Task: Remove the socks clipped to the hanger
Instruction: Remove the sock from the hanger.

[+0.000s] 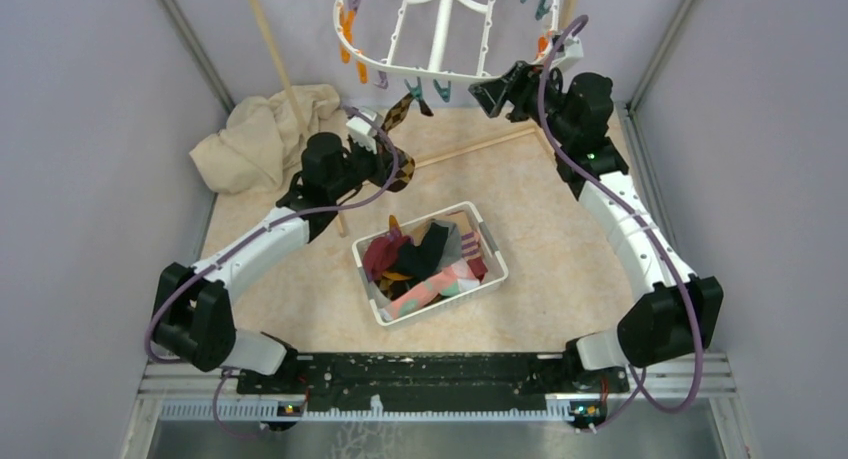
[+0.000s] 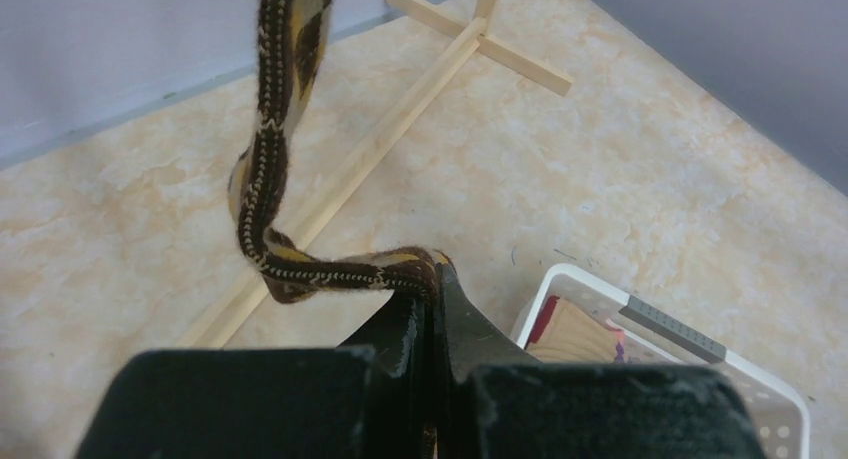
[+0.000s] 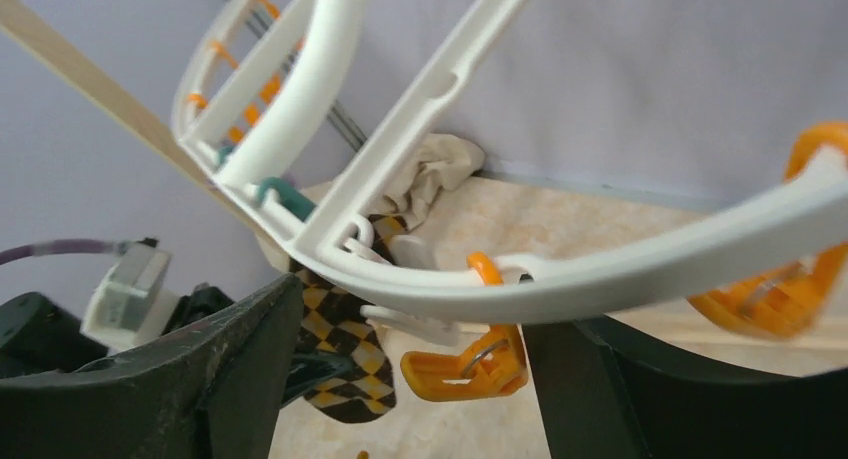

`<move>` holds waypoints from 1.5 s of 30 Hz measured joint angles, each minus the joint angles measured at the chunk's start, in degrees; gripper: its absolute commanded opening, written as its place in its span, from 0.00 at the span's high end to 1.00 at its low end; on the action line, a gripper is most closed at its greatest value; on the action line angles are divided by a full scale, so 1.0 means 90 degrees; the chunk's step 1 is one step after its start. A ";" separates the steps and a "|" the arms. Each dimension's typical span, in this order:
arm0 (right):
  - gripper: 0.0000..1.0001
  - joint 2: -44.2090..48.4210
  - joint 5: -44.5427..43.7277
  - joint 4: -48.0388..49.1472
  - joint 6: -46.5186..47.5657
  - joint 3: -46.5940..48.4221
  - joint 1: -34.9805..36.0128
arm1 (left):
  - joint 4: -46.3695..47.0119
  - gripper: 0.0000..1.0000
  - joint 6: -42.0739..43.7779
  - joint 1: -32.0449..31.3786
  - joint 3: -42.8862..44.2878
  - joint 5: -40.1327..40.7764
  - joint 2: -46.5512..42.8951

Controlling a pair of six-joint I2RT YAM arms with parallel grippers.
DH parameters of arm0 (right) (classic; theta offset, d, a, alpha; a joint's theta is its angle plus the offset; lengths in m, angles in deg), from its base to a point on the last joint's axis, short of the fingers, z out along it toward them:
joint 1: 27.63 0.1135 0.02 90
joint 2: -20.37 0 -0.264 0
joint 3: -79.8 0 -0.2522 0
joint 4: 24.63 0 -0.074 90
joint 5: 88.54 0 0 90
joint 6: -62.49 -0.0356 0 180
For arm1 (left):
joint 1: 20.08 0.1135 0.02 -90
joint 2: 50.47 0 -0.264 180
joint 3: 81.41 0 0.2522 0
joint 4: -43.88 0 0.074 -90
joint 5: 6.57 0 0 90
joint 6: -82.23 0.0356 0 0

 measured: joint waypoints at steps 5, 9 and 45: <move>0.19 0.0321 -0.0532 -0.0843 0.0279 -0.0051 -0.0012 | -0.0680 1.00 0.0097 -0.0393 0.0143 0.0415 -0.0272; 0.19 0.0952 -0.0959 -0.1367 0.0505 -0.0243 -0.0015 | -0.1044 1.00 0.0168 -0.0714 0.0287 0.0690 -0.0420; 0.63 0.1615 -0.2084 -0.1654 0.2123 -0.0214 0.2596 | -0.2424 1.00 0.0257 -0.2011 0.1649 0.1365 -0.0495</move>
